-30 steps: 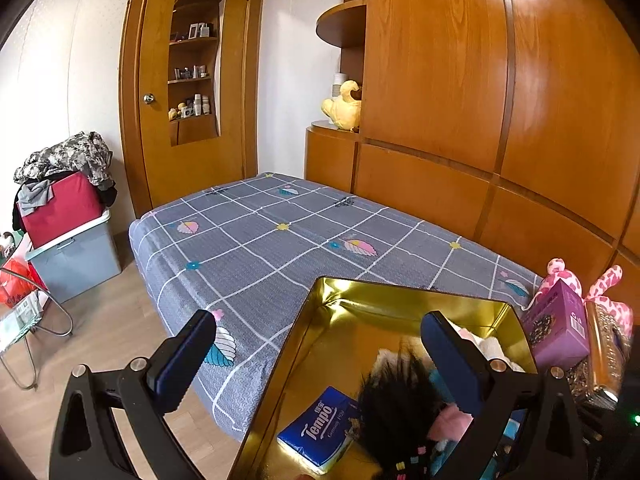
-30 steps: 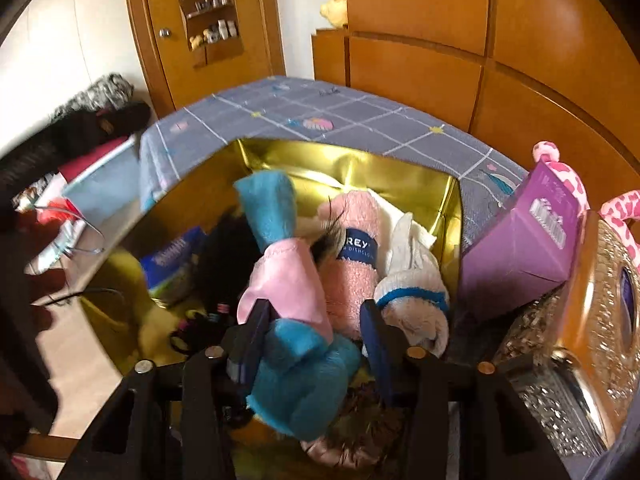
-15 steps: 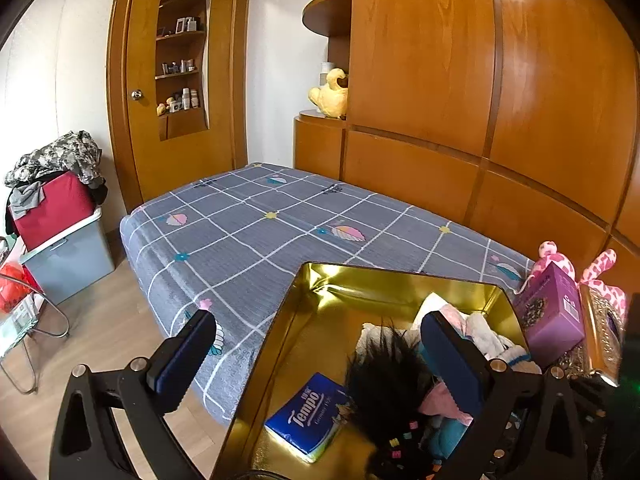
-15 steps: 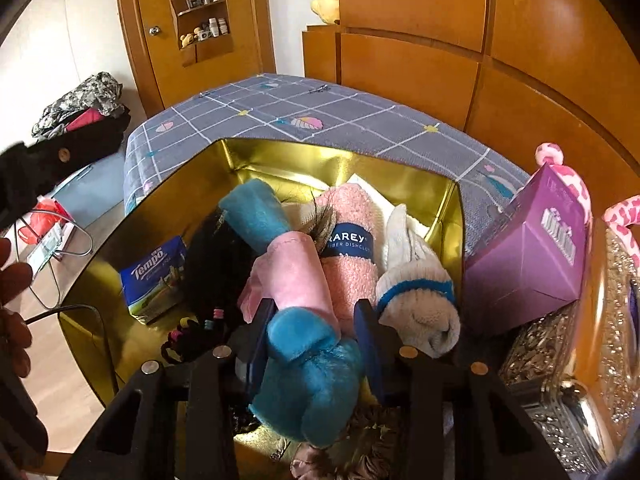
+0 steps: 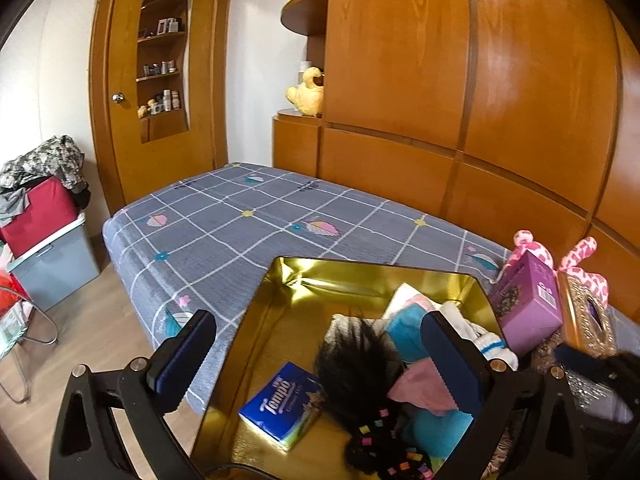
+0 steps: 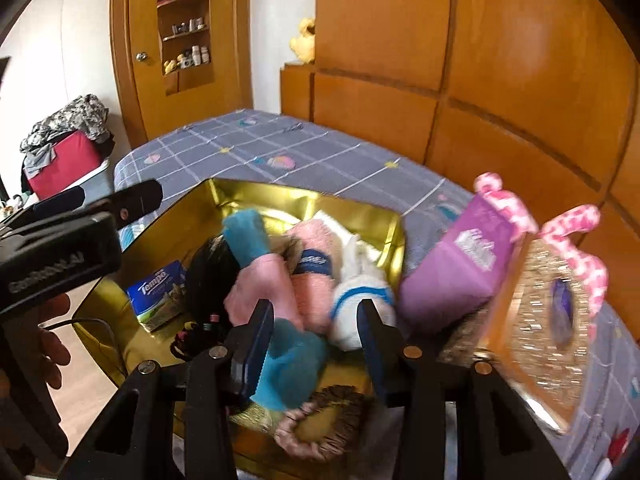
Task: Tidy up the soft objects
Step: 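Move both tools from the tray back over the red sock and white foam block, then grasp the white foam block with the left tool while the right tool grasps the red sock, then drop the white foam block into the tray with the left tool while the right tool holds the sock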
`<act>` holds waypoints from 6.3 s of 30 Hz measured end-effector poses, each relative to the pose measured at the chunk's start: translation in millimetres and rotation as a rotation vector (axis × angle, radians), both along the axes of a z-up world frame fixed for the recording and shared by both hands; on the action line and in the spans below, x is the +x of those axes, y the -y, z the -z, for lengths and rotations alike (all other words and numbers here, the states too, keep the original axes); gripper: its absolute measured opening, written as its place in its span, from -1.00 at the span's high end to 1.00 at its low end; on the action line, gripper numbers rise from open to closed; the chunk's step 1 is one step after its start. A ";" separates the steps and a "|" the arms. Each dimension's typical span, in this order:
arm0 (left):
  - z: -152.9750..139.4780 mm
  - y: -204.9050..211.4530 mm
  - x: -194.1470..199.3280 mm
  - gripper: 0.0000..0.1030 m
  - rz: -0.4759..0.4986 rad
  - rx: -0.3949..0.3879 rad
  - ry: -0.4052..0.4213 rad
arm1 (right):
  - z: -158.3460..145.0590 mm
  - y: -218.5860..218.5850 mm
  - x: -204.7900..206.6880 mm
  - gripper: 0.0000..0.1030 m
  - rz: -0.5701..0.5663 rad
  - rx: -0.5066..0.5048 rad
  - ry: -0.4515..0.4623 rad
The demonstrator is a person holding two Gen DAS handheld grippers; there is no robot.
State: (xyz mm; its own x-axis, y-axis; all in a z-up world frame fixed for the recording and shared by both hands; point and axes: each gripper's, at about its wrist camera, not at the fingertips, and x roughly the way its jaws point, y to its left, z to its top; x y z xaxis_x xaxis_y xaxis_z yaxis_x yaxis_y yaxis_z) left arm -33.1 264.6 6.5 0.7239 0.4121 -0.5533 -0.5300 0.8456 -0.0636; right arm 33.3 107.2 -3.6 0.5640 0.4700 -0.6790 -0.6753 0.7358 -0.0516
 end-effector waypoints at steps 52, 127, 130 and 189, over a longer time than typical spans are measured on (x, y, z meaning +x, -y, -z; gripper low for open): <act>-2.6 395.9 101.2 -0.99 1.184 0.046 -0.122 | 4.1 589.1 7.3 -0.09 1.397 0.608 -0.066; 120.6 386.3 115.5 -0.43 0.992 0.038 -0.277 | 92.4 497.6 129.9 0.45 0.897 -0.043 -0.416; 120.1 387.6 116.0 -0.40 0.987 0.051 -0.280 | 94.1 499.6 128.7 0.45 0.896 -0.064 -0.404; -37.8 220.2 170.3 -0.36 0.573 -0.091 -0.091 | 96.1 448.6 122.5 0.36 0.768 -0.377 -0.254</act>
